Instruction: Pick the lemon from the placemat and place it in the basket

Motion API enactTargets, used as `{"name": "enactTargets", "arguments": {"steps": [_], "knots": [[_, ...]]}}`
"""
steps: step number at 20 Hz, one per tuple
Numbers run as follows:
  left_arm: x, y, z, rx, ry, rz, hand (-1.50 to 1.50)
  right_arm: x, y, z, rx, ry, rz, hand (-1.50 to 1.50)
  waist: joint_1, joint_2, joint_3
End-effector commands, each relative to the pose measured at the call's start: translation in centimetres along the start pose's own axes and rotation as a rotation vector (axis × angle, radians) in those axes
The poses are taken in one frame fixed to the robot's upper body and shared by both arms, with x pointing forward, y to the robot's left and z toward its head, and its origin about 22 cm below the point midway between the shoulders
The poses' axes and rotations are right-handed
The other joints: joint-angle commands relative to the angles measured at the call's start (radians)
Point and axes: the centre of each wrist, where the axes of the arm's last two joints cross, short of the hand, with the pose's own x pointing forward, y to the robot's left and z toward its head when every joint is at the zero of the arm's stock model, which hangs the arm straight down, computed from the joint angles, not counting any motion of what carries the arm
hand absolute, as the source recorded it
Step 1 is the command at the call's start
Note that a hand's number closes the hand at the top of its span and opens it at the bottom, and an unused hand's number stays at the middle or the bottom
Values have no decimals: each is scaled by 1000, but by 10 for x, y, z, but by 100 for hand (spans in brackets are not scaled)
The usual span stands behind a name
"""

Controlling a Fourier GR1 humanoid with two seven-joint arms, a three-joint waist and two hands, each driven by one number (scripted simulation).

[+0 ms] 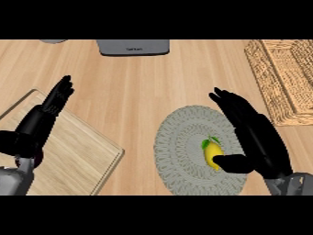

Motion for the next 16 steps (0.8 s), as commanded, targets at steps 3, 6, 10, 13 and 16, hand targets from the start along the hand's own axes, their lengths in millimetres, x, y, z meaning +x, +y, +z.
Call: {"name": "enactTargets", "arguments": {"steps": [3, 6, 10, 13, 16], "knots": [[0, -5, 2, -16, -3, 1, 0, 28, -37, 14, 291, 138, 234, -150, 7, 2, 1], [8, 3, 6, -14, -20, -8, 0, 49, -62, 19, 385, 177, 231, -150, 27, 7, 5], [19, 0, -4, -16, -21, 13, 0, 74, -101, 34, 442, 192, 227, -150, 23, 12, 6], [1, -23, -6, -1, -24, -4, 0, 77, -126, 39, 429, 210, 205, -150, 25, 16, 7], [11, 4, -2, -22, -24, 11, 0, 61, -134, 45, 412, 244, 177, -150, 32, 17, 8]]}}
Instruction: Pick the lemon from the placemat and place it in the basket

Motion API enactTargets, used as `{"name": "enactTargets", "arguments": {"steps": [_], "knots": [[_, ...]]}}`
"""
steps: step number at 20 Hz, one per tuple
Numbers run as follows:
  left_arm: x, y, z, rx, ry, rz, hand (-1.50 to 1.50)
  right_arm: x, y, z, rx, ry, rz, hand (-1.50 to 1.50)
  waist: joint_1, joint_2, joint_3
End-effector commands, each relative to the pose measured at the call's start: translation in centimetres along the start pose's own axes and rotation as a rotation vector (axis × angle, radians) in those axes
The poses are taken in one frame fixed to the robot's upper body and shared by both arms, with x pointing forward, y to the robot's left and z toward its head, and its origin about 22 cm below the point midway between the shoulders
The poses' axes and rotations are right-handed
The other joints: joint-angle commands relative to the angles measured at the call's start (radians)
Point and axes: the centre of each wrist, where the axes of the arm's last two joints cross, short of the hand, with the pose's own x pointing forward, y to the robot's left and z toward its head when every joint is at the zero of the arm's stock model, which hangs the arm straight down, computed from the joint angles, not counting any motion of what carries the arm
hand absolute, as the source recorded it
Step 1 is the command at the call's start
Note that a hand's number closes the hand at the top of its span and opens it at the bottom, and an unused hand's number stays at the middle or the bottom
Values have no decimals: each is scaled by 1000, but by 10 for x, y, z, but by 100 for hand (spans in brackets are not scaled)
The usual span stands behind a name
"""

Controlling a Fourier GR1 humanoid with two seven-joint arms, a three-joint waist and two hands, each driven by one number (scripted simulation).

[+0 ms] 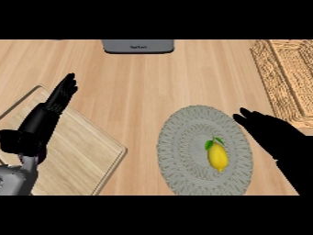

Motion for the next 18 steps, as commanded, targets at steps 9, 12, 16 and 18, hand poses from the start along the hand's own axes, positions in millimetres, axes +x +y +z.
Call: {"name": "enactTargets", "arguments": {"steps": [9, 12, 16, 18], "knots": [[-4, 3, 8, -22, -17, -8, 0, -18, 20, -12, -24, 78, -53, -150, 15, 5, 2], [7, -14, -10, -9, -28, -18, 0, -32, 42, -23, -27, 57, -60, -150, 10, 5, 3], [-1, 9, 3, -25, -21, 4, 0, -35, 73, -29, -58, 52, -96, -150, 13, 5, 3], [3, 9, -10, -15, -23, 2, 0, -54, 71, -41, -75, 51, -73, -150, 11, 5, 3]]}}
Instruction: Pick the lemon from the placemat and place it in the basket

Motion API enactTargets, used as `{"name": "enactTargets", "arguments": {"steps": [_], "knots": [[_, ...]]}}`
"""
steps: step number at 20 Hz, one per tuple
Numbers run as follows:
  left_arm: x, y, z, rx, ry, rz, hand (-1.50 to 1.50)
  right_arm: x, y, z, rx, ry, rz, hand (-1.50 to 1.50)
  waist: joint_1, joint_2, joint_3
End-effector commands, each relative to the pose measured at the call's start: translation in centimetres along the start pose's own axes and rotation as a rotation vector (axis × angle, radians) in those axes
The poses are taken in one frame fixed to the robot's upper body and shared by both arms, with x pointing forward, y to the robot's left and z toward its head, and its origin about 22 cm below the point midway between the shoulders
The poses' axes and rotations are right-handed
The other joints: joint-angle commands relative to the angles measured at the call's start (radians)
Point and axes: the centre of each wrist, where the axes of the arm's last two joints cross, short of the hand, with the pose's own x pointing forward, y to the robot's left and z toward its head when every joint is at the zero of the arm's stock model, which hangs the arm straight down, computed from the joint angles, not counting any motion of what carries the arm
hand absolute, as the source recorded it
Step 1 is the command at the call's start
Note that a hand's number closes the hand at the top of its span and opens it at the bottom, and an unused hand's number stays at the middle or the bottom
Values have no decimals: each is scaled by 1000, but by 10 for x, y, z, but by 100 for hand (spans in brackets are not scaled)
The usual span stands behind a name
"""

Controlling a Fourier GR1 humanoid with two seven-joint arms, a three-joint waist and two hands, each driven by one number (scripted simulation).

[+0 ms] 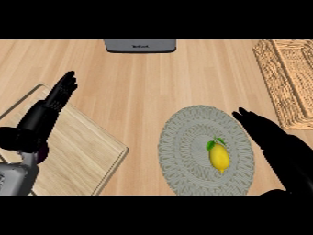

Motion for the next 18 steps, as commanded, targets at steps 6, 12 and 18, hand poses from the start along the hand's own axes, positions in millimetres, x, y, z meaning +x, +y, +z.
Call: {"name": "enactTargets", "arguments": {"steps": [6, 12, 18], "knots": [[-23, -20, 3, -10, 16, 11, 0, -12, 51, -37, -40, -3, 54, -150, 2, 1, 0], [-1, -8, 23, -4, 12, -12, 0, -26, 73, -27, -57, -42, 8, -150, 3, -1, 0], [16, 6, 4, 6, 7, -28, 0, 1, 63, -37, -29, -87, -27, -150, 3, -1, 0]]}}
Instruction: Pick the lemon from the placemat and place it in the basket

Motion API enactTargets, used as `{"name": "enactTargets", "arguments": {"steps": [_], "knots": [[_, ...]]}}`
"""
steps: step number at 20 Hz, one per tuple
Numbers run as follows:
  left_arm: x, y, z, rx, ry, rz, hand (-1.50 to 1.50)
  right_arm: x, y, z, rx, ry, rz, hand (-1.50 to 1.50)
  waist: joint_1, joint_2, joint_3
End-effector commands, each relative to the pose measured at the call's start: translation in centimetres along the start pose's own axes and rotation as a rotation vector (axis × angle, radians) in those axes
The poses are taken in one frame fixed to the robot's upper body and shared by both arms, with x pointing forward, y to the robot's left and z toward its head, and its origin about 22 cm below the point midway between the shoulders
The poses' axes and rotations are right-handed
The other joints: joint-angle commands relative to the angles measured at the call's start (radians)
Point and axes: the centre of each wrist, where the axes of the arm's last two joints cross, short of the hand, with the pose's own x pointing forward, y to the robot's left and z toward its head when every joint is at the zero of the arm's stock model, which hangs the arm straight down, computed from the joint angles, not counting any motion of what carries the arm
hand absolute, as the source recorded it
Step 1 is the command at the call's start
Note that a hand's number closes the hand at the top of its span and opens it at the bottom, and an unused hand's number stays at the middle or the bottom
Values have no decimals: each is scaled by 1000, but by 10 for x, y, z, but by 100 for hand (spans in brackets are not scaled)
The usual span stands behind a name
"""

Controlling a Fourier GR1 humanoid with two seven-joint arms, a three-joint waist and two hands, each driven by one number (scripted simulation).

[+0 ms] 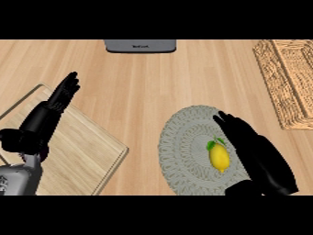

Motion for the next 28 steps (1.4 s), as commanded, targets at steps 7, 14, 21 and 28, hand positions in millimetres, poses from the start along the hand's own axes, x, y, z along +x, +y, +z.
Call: {"name": "enactTargets", "arguments": {"steps": [7, 14, 21, 28], "knots": [[-6, 7, 9, 0, 12, 15, 0, -9, 4, 23, 25, 33, 49, -150, -4, -1, 0], [-14, -4, 12, -10, 11, 33, 0, -6, 45, -19, 51, 62, 95, -150, 2, 1, 0], [-22, -1, 11, 8, 3, 14, 0, 5, 43, -32, 54, 89, 103, -150, 1, 0, 0], [-15, -9, 5, 1, 4, 4, 0, -27, 52, -32, 91, 148, 127, -150, 0, 0, 0]]}}
